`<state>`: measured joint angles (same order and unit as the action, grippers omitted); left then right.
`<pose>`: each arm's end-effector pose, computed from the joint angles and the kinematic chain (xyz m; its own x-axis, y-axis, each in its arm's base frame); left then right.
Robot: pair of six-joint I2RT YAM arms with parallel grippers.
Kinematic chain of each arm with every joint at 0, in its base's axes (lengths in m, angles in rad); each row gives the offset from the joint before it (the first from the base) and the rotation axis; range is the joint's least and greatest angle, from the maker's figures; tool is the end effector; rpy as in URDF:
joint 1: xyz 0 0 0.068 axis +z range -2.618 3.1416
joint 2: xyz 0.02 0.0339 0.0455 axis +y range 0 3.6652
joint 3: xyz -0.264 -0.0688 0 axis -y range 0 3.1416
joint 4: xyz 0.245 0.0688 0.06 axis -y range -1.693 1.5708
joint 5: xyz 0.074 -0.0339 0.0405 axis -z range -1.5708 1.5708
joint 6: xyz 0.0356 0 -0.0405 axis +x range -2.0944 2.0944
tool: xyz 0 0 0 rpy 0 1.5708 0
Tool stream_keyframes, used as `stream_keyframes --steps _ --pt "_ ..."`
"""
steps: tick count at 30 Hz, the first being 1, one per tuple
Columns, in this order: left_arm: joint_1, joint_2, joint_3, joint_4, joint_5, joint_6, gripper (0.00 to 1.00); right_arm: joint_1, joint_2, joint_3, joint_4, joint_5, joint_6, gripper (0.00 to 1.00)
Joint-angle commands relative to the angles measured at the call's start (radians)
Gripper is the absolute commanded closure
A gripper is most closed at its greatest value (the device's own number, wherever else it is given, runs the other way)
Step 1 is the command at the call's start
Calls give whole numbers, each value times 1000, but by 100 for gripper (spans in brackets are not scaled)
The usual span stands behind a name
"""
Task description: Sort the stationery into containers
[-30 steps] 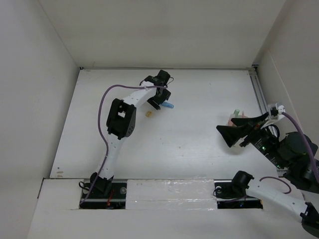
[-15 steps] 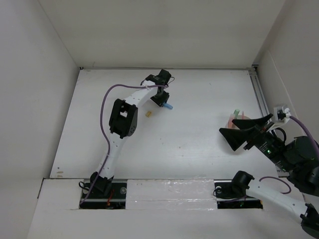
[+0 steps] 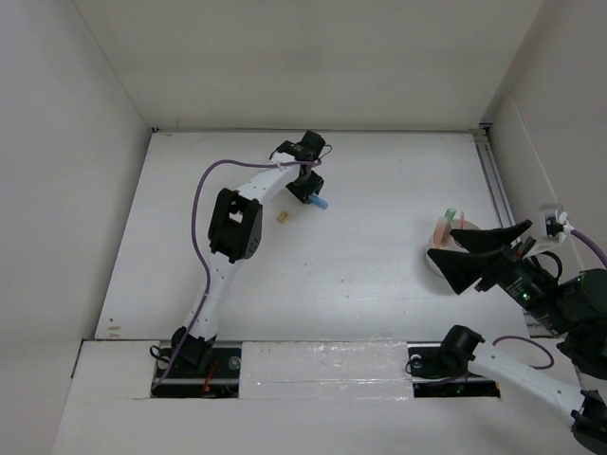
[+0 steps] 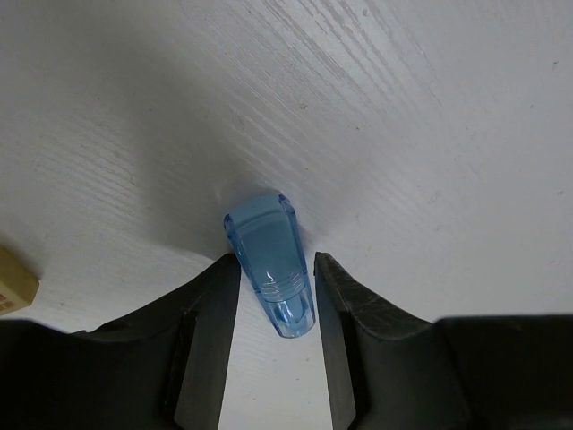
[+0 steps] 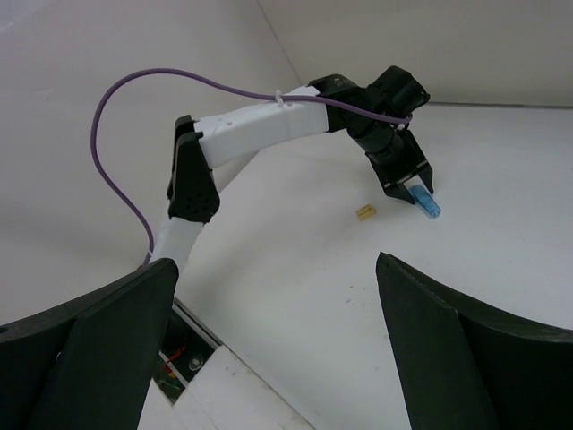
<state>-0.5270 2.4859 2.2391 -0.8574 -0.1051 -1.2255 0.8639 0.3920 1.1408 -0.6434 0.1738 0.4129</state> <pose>0.4606 -0.2637 0.1751 -0.6935 -0.6791 -0.2404 -0.5709 0.7216 -0.3916 0.0197 0.0136 0.4366 -0.1931 0.3824 -0.9036 -0.6111 0.6736 0.4157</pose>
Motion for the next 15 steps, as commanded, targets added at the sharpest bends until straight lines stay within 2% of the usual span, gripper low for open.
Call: stream_keyframes --steps 1,4,10,15 --pt "4 87 -68 -88 16 55 64 -5 -21 40 19 -11 -25 2" --pt "4 108 -69 -97 16 69 64 -5 -30 51 -1 -11 -25 2" --pt "22 119 -18 -161 -28 93 52 -5 -48 89 -19 -20 -25 2" --pt "22 154 -7 -209 -16 129 50 -5 -58 111 -29 -11 -34 2"
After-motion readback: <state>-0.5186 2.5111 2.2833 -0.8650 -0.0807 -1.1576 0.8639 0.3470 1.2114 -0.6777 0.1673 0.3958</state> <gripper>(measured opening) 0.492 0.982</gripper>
